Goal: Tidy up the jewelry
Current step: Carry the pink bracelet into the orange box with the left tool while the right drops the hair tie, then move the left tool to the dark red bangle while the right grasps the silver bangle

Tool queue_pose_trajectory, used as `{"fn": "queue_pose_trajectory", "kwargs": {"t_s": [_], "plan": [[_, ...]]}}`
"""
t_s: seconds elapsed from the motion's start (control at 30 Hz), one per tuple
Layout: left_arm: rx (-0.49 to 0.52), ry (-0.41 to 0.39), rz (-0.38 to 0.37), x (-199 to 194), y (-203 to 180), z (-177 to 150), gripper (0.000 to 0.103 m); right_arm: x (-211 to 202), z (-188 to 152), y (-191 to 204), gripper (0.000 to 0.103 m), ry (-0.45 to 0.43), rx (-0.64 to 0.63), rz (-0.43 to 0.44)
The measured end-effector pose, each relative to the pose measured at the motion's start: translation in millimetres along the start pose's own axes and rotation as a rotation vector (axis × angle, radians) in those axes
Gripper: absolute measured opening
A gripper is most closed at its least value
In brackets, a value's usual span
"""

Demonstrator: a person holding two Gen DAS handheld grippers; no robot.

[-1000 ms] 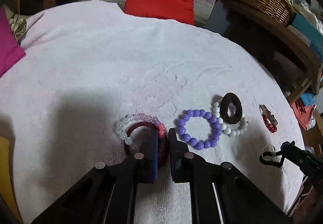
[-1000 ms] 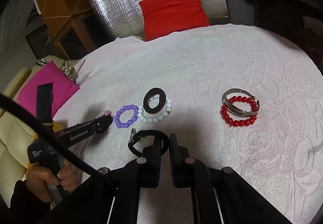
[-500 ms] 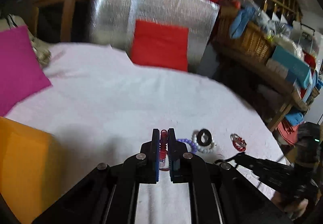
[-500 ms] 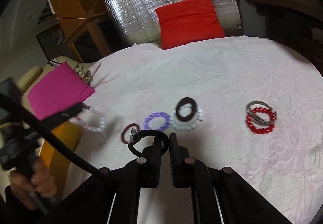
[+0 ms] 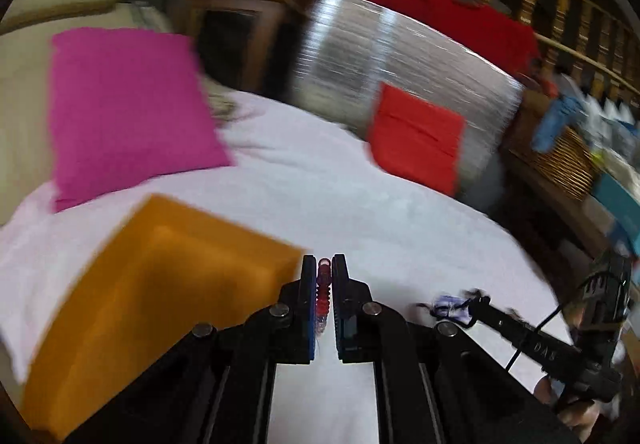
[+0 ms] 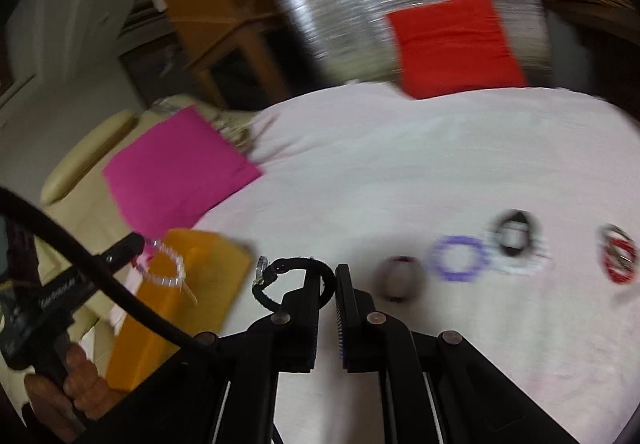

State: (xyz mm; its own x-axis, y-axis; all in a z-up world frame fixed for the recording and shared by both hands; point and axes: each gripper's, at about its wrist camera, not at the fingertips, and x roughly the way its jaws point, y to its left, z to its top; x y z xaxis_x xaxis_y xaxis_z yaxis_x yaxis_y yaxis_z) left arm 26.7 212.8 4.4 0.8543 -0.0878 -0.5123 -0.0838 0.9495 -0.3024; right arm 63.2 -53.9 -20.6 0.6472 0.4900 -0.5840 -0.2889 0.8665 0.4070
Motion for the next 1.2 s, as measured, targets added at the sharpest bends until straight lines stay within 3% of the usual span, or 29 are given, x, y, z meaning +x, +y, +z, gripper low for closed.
{"fn": "queue_pose_trajectory", "kwargs": {"t_s": [0.1, 0.2, 0.27, 0.33, 0.4, 0.5, 0.63, 0.9, 1.03, 1.2], "plan": [[-0.075, -0.007, 0.138, -14, 37, -8, 0.007, 33, 6, 46, 0.008, 0.044, -0.052, 0.065], [-0.14, 0.045, 0.296, -11, 68, -20, 0.007, 63, 7, 95, 0.009, 0.077, -0.118, 0.103], [-0.184, 0.082, 0.339, -6, 84, -22, 0.009, 83, 7, 118, 0.009, 0.123, -0.131, 0.125], [-0.213, 0.113, 0.374, 0, 95, -25, 0.018, 103, 5, 138, 0.015, 0.188, -0.135, 0.134], [-0.219, 0.127, 0.412, 3, 101, -26, 0.048, 116, 3, 147, 0.028, 0.223, -0.142, 0.137], [-0.205, 0.095, 0.435, 4, 97, -25, 0.052, 113, 3, 143, 0.033, 0.226, -0.1, 0.16], [-0.064, 0.047, 0.463, 11, 65, -23, 0.054, 86, 4, 110, 0.033, 0.14, -0.078, 0.105], [0.197, 0.056, 0.347, 43, -39, -38, 0.055, 14, -6, -1, 0.033, 0.1, 0.009, -0.067], [0.261, 0.072, 0.302, 59, -80, -49, 0.056, -25, -18, -67, 0.033, 0.091, 0.074, -0.168], [0.315, 0.155, 0.223, 92, -125, -67, 0.056, -68, -25, -142, 0.033, 0.045, 0.194, -0.24]]}}
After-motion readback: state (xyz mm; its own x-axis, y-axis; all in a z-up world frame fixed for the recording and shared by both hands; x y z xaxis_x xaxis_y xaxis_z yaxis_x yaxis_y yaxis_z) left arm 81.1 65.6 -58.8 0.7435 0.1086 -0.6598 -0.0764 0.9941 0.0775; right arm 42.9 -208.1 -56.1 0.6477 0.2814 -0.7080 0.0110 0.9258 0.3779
